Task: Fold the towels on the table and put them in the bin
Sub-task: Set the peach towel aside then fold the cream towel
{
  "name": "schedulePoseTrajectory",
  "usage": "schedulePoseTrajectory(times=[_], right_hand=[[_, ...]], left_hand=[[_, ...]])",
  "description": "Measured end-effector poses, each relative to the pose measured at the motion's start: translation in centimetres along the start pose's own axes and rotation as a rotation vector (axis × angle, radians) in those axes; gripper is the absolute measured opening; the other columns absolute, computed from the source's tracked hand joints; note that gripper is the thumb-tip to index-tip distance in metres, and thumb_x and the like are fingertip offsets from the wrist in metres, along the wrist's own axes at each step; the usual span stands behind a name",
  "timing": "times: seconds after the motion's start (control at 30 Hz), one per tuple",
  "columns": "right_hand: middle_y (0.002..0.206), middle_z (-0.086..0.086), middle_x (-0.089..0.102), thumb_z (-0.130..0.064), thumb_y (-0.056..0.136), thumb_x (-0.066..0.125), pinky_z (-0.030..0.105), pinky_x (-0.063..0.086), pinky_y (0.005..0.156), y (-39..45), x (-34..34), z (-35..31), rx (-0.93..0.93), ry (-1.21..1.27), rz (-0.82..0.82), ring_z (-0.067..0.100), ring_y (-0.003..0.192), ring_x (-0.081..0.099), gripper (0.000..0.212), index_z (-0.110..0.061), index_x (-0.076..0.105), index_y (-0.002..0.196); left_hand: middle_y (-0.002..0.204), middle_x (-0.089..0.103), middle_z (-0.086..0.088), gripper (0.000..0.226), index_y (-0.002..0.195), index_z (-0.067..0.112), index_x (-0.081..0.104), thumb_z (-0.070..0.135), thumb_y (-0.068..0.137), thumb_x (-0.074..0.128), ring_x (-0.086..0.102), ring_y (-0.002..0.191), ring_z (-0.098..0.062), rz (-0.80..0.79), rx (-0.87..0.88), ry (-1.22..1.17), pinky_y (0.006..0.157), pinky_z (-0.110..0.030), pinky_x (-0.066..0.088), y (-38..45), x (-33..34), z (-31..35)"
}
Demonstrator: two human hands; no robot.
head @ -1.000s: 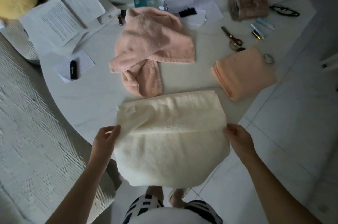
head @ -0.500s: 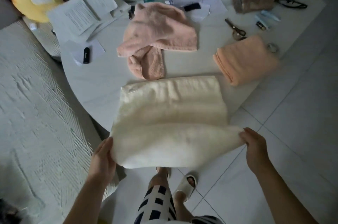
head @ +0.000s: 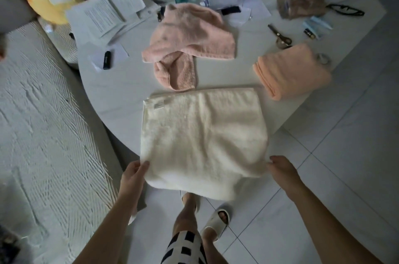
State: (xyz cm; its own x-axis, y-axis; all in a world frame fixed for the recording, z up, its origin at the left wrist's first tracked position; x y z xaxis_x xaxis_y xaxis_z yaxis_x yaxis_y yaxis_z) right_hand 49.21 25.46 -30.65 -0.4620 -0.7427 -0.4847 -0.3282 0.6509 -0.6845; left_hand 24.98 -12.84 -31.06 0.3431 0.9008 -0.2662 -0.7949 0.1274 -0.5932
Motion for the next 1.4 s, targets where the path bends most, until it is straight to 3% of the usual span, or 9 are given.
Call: schedulePoseTrajectory(times=[0.17, 0.3, 0.47, 0.63, 0.8, 0.93, 1.13, 1.27, 1.4], right_hand=[[0.074, 0.0, 0.062, -0.039, 0.091, 0.059, 0.028, 0.038, 0.058, 0.6, -0.9, -5.4, -0.159, -0.028, 0.123, 0.023, 0.072, 0.058, 0.025, -0.022, 0.061, 0.074], [0.082, 0.002, 0.063, -0.035, 0.086, 0.068, 0.026, 0.037, 0.055, 0.7, -1.9, -8.7, -0.246, -0.062, 0.341, 0.024, 0.075, 0.058, 0.024, -0.012, 0.061, 0.09], [0.079, 0.0, 0.064, -0.035, 0.086, 0.065, 0.028, 0.043, 0.057, 3.2, -0.5, -13.3, -0.313, -0.17, 0.304, 0.024, 0.074, 0.061, 0.021, -0.015, 0.06, 0.082], [0.062, 0.005, 0.049, -0.037, 0.087, 0.061, 0.034, 0.033, 0.053, 6.4, -0.2, -17.0, -0.258, -0.185, 0.347, 0.028, 0.065, 0.051, 0.036, -0.014, 0.048, 0.064], [0.069, 0.013, 0.059, -0.019, 0.084, 0.057, 0.036, 0.039, 0.061, 7.4, -1.6, -18.9, -0.172, -0.062, 0.457, 0.033, 0.068, 0.054, 0.018, -0.003, 0.06, 0.077], [0.073, 0.004, 0.06, -0.013, 0.079, 0.057, 0.032, 0.039, 0.06, 7.1, -0.9, -16.9, -0.049, -0.171, 0.288, 0.028, 0.071, 0.057, 0.002, -0.013, 0.058, 0.08], [0.109, 0.004, 0.06, -0.023, 0.081, 0.066, 0.039, 0.051, 0.084, 8.3, -0.6, -18.9, -0.154, -0.157, 0.373, 0.027, 0.096, 0.061, 0.038, -0.011, 0.059, 0.116], [0.09, 0.008, 0.06, -0.028, 0.081, 0.073, 0.038, 0.047, 0.076, 10.4, -0.4, -20.1, -0.074, -0.131, 0.349, 0.024, 0.083, 0.058, 0.032, -0.003, 0.061, 0.097], [0.075, 0.01, 0.063, -0.012, 0.08, 0.076, 0.03, 0.043, 0.064, 10.7, 0.1, -21.3, -0.075, -0.066, 0.239, 0.018, 0.071, 0.058, 0.02, 0.006, 0.068, 0.08]], left_hand=[[0.092, 0.071, 0.0, 0.027, 0.113, 0.013, 0.067, 0.032, 0.094, 0.066, 0.069, 0.086, -0.022, 0.173, 0.132, 0.118, 0.07, -0.034, 0.055, 2.4, -0.7, 5.9], [0.096, 0.072, 0.0, 0.037, 0.123, 0.013, 0.066, 0.034, 0.092, 0.067, 0.068, 0.084, -0.013, 0.117, 0.159, 0.225, 0.067, -0.027, 0.051, 5.6, 0.6, 9.5], [0.098, 0.073, -0.003, 0.039, 0.126, 0.011, 0.065, 0.024, 0.089, 0.071, 0.069, 0.082, -0.018, 0.087, 0.19, 0.233, 0.068, -0.03, 0.054, 10.5, 2.2, 13.7], [0.068, 0.068, 0.005, 0.01, 0.079, 0.021, 0.072, 0.029, 0.085, 0.073, 0.061, 0.063, -0.016, 0.151, 0.193, 0.249, 0.052, -0.025, 0.045, 14.4, 2.5, 16.7], [0.072, 0.07, 0.015, 0.01, 0.08, 0.024, 0.072, 0.033, 0.083, 0.076, 0.065, 0.07, -0.007, 0.108, 0.219, 0.247, 0.062, -0.025, 0.046, 15.4, 2.6, 18.2], [0.09, 0.067, 0.005, 0.012, 0.097, 0.02, 0.077, 0.021, 0.085, 0.074, 0.063, 0.081, -0.014, -0.019, 0.311, 0.53, 0.076, -0.029, 0.044, 15.1, 3.4, 19.0], [0.091, 0.07, -0.004, 0.035, 0.114, 0.027, 0.066, 0.014, 0.083, 0.077, 0.067, 0.082, -0.018, -0.166, 0.147, 0.369, 0.068, -0.029, 0.047, 16.2, 3.4, 19.3], [0.085, 0.072, -0.004, 0.009, 0.091, 0.016, 0.073, 0.021, 0.085, 0.077, 0.059, 0.069, -0.015, -0.327, 0.056, 0.419, 0.06, -0.027, 0.042, 17.1, 4.2, 19.3], [0.081, 0.069, -0.003, 0.008, 0.086, 0.018, 0.067, 0.024, 0.088, 0.073, 0.061, 0.072, -0.014, -0.259, 0.163, 0.429, 0.061, -0.026, 0.042, 17.0, 3.7, 20.7]])
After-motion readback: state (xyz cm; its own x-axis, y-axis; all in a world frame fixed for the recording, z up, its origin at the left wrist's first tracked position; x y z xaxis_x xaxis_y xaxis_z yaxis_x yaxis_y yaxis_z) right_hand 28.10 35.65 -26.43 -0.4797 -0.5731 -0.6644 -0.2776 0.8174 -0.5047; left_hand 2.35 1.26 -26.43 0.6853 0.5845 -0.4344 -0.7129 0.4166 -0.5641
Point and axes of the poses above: each hand's wrist, its own y-axis towards the middle knuckle, its own x-axis out of the palm, z = x × y, the point moved 6 cm from there along y, towards the middle knuckle
